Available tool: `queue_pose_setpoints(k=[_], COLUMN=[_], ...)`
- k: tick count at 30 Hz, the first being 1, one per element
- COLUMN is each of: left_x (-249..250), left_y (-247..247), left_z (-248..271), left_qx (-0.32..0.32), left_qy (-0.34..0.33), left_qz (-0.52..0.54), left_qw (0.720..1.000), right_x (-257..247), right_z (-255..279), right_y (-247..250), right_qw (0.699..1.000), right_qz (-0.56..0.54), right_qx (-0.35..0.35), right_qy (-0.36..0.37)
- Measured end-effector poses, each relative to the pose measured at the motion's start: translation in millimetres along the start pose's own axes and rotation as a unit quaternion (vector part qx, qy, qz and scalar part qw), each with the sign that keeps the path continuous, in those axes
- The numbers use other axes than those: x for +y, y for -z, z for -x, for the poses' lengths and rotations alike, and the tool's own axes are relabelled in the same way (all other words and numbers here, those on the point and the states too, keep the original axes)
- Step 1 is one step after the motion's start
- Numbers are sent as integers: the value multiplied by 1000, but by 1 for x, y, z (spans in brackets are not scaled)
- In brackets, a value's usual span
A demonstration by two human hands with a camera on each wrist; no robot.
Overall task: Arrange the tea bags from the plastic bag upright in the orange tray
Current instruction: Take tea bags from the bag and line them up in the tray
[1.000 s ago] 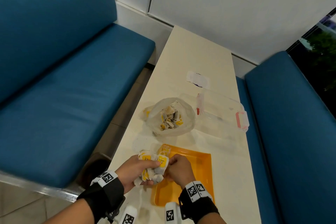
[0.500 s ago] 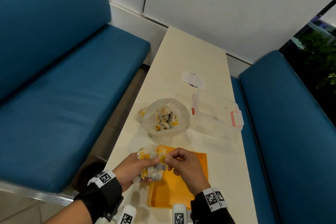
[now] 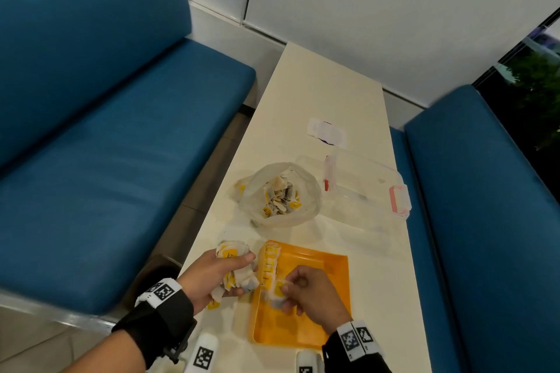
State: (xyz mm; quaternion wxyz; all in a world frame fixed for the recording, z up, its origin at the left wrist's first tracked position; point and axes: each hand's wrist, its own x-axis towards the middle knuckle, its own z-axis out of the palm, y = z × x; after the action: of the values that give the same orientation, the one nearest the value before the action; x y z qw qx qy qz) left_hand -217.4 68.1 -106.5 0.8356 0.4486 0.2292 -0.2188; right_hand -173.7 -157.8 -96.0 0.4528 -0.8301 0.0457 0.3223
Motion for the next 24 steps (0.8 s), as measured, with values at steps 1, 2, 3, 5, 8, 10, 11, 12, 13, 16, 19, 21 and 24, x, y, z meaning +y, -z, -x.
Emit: queue_pose_setpoints(k=[1, 2, 3, 5, 8, 10, 11, 12, 13, 16, 19, 21, 24], left_x=[0, -1, -2, -6, -10, -10, -10, -10, -9, -8, -7, -8, -8], left_y=[-1, -2, -3, -6, -11, -14, -16, -17, -17, -17, -16, -16, -17], left_z=[0, 0, 0, 0, 0, 1, 1, 2, 2, 3, 4, 3, 4], left_qx=[1, 1, -1, -8, -17, -20, -20, -20, -20, -24, -18, -18, -21], left_qy=[0, 1, 3, 5, 10, 12, 12, 10, 10, 14, 20, 23, 27], left_qz=[1, -1, -5, -14, -20, -24, -26, -28, -30, -33, -37, -41, -44], left_qw=[1000, 1000, 1000, 1000, 1000, 999, 999, 999, 999, 999, 999, 999, 998], right_x=[2, 3, 2, 0, -3, -1, 0, 1, 1, 1, 0, -2, -6], right_z=[-1, -1, -1, -1, -9, -15, -18, -20, -21, -22, -24, -25, -25], right_y=[-5, -10, -14, -23, -33, -38, -40, -41, -42, -44, -45, -44, -42], right_qw=[1000, 999, 998, 996, 996, 996, 996, 995, 995, 995, 995, 994, 990], right_qz=[4, 5, 0, -16, -5, 23, 29, 34, 38, 55, 71, 82, 117], right_qx=[-15, -29, -41, -49, -27, -14, -8, -4, 0, 11, 26, 45, 74], right_qy=[-14, -28, -42, -66, -86, -87, -88, -90, -90, -81, -65, -50, -25])
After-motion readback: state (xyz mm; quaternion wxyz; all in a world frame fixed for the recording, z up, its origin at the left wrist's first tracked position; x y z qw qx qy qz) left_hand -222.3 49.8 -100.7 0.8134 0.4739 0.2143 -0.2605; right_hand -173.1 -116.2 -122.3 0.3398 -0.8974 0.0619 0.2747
